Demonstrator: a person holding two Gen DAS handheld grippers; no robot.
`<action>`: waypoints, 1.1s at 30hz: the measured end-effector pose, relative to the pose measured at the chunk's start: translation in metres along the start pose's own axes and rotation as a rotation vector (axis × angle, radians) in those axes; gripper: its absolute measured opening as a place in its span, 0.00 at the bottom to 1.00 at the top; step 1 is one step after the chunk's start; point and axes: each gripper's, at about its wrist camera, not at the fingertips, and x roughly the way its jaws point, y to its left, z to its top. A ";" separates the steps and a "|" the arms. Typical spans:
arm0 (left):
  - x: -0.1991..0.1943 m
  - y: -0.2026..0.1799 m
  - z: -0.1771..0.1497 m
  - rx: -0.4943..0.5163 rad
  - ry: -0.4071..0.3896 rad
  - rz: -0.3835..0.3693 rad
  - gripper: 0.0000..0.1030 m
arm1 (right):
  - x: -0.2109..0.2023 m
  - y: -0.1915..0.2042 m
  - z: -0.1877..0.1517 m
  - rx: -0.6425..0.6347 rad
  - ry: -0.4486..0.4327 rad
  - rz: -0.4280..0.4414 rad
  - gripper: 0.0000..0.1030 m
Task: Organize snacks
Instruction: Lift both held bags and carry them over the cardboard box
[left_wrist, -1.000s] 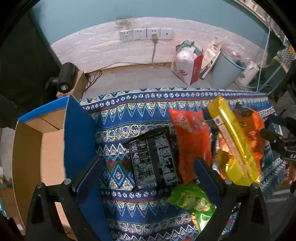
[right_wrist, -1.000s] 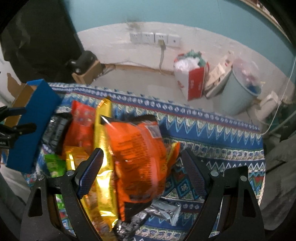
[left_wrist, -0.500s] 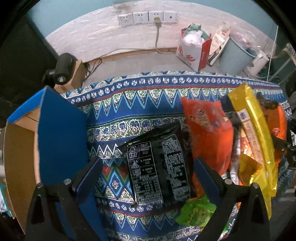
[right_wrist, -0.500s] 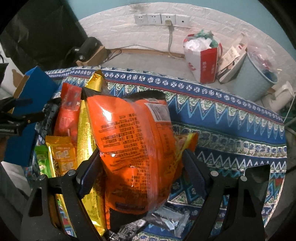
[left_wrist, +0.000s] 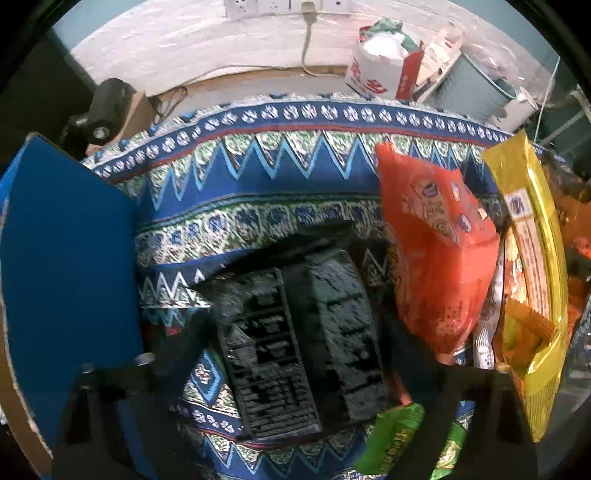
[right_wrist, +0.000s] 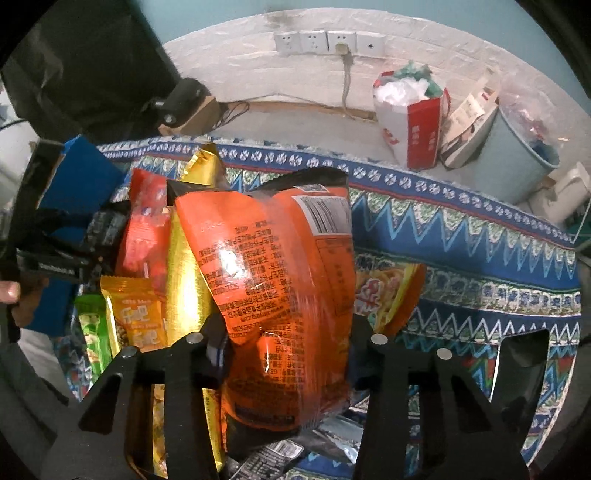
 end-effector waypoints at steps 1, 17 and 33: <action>0.001 0.000 0.000 0.001 0.003 0.008 0.77 | -0.001 0.001 0.000 0.000 -0.004 -0.006 0.43; -0.050 -0.012 -0.017 0.061 -0.144 0.077 0.63 | -0.047 0.016 0.009 -0.024 -0.162 -0.112 0.40; -0.140 -0.001 -0.049 0.076 -0.357 0.072 0.63 | -0.093 0.061 0.012 -0.066 -0.287 -0.084 0.40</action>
